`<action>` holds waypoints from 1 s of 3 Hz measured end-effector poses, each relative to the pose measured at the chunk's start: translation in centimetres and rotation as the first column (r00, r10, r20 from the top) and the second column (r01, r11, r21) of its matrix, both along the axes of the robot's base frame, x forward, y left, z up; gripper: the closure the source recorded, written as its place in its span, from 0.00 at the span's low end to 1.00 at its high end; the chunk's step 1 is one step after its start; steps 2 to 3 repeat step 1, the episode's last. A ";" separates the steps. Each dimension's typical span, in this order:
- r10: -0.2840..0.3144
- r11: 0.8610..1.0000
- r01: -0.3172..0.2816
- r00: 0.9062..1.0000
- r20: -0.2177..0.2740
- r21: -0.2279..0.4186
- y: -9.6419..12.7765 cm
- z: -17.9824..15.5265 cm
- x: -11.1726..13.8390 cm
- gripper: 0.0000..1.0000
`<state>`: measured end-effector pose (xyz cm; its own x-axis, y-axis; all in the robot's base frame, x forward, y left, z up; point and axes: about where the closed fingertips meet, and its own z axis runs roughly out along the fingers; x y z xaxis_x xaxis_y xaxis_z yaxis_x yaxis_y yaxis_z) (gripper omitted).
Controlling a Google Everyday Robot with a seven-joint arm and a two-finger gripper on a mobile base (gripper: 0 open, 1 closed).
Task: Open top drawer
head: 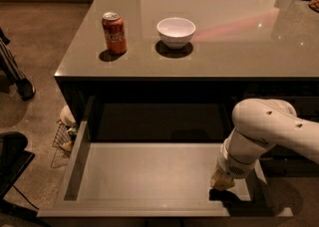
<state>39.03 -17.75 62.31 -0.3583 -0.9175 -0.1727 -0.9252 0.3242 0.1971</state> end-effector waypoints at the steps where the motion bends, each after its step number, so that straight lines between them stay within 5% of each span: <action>1: 0.000 1.000 0.000 1.000 -0.001 -0.001 0.0 0.0 -0.1 0.51; 3: 0.000 1.000 0.000 1.000 -0.001 -0.001 0.0 0.0 -0.1 0.51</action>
Offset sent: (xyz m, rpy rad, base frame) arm 0.0000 0.0000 0.0000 0.0000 0.0000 0.0000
